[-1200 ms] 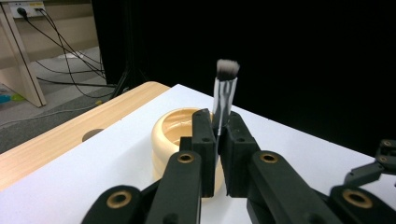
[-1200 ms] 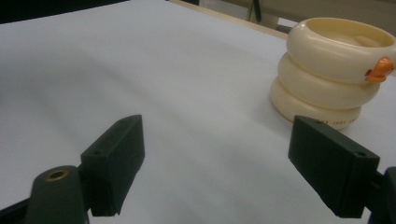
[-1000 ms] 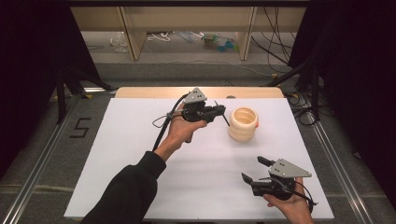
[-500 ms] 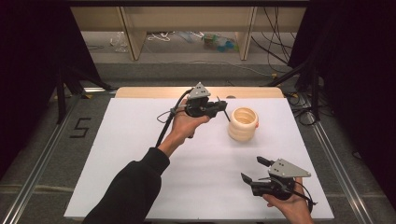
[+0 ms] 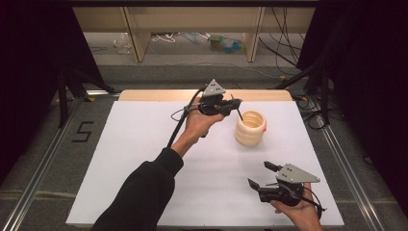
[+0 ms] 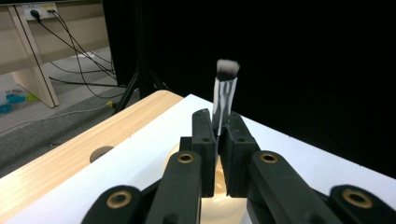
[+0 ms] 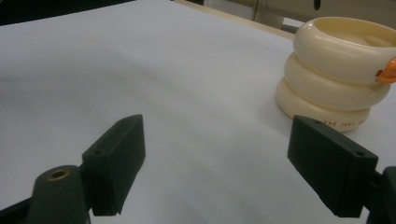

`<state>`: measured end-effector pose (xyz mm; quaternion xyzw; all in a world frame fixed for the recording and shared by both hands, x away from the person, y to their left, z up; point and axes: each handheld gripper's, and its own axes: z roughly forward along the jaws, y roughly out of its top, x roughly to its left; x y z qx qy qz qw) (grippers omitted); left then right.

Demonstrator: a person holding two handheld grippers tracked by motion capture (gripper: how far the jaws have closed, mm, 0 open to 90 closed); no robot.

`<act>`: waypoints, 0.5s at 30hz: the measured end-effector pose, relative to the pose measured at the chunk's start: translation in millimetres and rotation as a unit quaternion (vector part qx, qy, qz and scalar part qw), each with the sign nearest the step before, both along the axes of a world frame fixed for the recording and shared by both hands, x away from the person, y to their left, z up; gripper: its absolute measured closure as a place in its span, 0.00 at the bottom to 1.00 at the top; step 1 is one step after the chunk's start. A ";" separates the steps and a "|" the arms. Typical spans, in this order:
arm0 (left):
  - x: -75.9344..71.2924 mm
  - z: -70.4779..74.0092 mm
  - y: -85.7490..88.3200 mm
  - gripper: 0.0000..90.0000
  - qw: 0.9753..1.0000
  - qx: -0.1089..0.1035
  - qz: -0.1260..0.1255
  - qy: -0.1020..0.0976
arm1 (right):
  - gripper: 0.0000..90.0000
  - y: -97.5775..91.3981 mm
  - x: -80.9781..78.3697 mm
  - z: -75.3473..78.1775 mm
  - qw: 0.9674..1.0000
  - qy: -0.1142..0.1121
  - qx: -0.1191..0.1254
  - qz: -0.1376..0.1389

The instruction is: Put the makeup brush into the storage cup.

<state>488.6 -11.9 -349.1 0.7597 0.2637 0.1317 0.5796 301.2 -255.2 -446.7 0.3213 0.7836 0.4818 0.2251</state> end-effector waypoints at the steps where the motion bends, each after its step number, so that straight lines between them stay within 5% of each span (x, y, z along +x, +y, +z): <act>1: 0.5 0.8 -0.7 0.95 1.000 -0.001 -0.001 -0.001 | 0.22 0.0 -0.2 -0.2 1.000 -0.001 0.000 -0.002; 15: 2.2 6.2 -18.3 0.94 1.000 0.002 -0.007 -0.002 | 0.22 0.4 0.6 -0.3 1.000 -0.001 0.000 0.002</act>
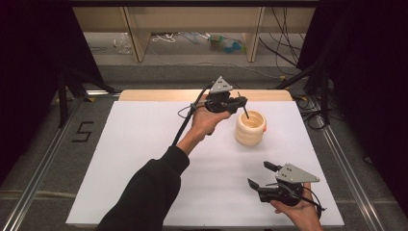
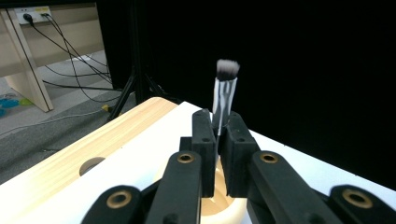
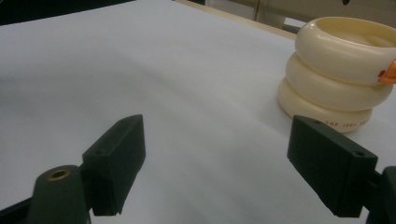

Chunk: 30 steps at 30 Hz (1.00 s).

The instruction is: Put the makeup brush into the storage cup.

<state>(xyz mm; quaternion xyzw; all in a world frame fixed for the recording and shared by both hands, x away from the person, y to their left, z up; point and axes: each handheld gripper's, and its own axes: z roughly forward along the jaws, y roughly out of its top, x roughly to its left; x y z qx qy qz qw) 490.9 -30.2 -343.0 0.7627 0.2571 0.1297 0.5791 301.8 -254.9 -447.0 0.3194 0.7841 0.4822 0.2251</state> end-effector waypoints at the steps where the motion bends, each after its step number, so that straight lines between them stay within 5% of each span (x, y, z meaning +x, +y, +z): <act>1: 0.7 -0.3 -1.3 0.95 1.000 0.001 0.000 0.000 | 0.23 0.0 -0.1 0.0 1.000 0.000 -0.001 0.001; 30: 18.2 -30.0 -24.3 0.94 1.000 0.017 0.003 0.025 | 0.23 -0.1 0.8 0.1 1.000 0.001 0.004 0.001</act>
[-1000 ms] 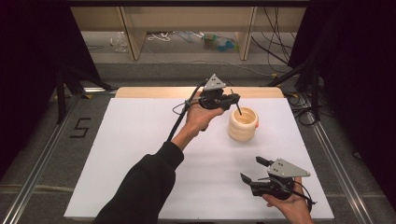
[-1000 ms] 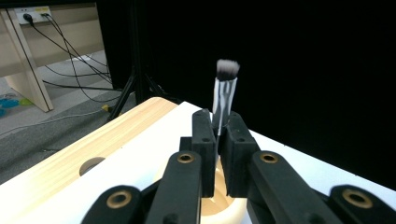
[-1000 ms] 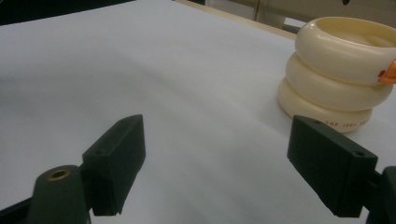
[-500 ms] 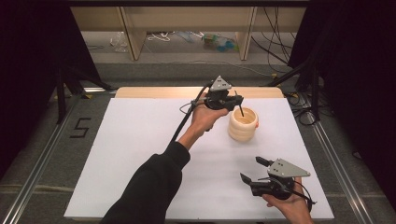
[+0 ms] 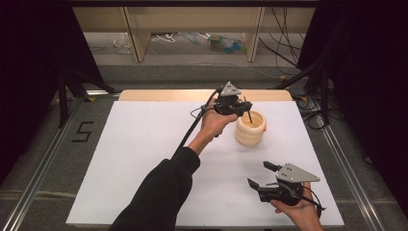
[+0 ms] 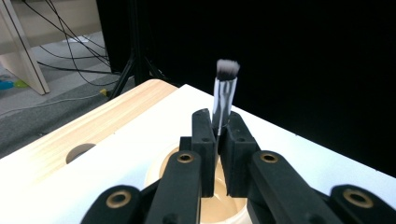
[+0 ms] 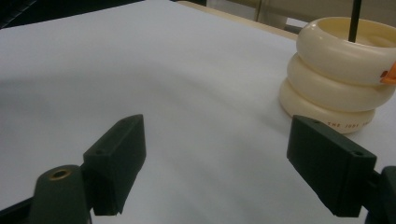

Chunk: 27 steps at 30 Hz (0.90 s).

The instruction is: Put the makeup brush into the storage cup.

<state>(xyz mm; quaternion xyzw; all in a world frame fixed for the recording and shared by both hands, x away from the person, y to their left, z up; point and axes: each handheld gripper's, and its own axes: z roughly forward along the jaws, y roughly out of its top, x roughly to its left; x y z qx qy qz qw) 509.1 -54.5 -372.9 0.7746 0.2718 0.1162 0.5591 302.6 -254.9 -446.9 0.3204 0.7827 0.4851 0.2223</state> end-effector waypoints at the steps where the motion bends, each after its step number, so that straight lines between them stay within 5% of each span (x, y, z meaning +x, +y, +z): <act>1: 0.7 -1.2 -1.2 0.94 1.000 -0.001 -0.001 0.002 | 0.23 0.0 0.4 0.0 1.000 -0.002 -0.001 0.001; 13: 5.1 -13.8 -8.4 0.94 1.000 0.009 0.001 0.016 | 0.23 1.8 0.5 -0.6 1.000 0.001 -0.003 0.008; 17: 5.0 -15.6 -6.9 0.91 1.000 0.025 -0.002 0.000 | 0.23 2.1 0.0 -0.5 1.000 0.003 -0.002 0.009; 20: 3.7 -13.8 -5.7 0.67 1.000 0.026 -0.001 -0.010 | 0.23 2.2 -0.2 -0.7 1.000 0.003 -0.002 0.008; 23: 0.0 -8.2 -2.6 0.52 0.999 0.032 0.014 -0.029 | 0.23 1.8 0.2 -0.5 1.000 0.002 -0.002 0.009; 27: -3.1 0.3 4.2 0.39 0.999 0.041 0.019 -0.026 | 0.23 2.1 -0.2 -0.9 1.000 0.003 -0.002 0.007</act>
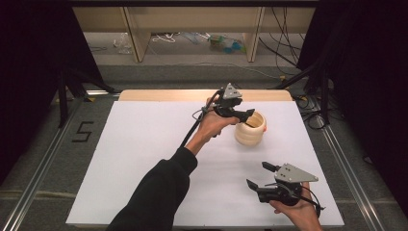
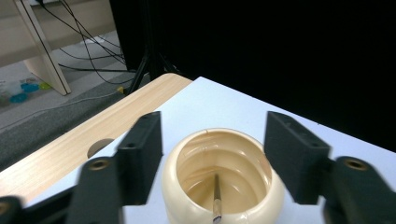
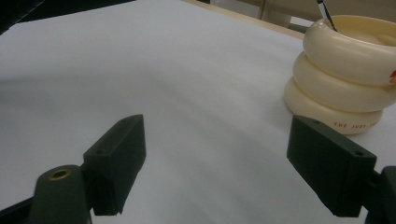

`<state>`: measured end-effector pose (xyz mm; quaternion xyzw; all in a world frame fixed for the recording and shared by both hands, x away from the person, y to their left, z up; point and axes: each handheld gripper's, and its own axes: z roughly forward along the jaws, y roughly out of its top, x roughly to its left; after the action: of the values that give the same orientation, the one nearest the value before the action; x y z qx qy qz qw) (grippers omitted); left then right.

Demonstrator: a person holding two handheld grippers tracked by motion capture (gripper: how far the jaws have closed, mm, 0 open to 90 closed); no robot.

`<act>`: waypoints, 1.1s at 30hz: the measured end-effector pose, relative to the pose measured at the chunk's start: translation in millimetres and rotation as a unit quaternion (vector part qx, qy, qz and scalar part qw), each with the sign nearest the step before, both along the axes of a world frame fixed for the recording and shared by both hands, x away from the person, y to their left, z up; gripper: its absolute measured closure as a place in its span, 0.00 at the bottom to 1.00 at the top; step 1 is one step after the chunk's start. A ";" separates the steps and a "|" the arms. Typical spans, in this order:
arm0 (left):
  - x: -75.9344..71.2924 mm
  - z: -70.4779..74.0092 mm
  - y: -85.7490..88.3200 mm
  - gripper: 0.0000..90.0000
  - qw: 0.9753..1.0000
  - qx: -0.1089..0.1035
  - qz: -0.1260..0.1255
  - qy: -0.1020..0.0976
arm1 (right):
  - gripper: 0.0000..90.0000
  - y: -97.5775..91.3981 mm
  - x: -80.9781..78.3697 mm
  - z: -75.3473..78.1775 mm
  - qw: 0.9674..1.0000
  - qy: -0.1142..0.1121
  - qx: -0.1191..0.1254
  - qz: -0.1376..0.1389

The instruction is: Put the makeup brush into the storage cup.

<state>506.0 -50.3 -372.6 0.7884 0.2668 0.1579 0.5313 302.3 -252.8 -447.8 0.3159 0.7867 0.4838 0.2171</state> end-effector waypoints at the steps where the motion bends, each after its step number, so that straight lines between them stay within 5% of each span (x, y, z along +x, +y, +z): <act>1: -0.6 1.8 2.5 0.38 1.000 0.001 -0.001 -0.003 | 0.23 -0.1 0.2 0.1 1.000 -0.002 0.000 0.001; 12: -10.7 15.7 23.4 0.32 1.000 -0.026 -0.007 0.008 | 0.23 -1.2 0.8 0.3 1.000 -0.001 -0.002 -0.003; 18: -23.0 17.2 39.6 0.30 1.000 -0.021 -0.013 0.012 | 0.23 -2.0 0.2 0.9 1.000 0.002 -0.005 -0.007; 33: -60.3 20.3 84.8 0.29 0.999 -0.047 -0.012 -0.015 | 0.23 -1.6 1.2 -0.1 1.000 -0.001 0.000 -0.007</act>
<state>445.7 34.5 -352.3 0.7635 0.2561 0.1509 0.5733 303.5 -254.4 -447.9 0.3210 0.7842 0.4828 0.2213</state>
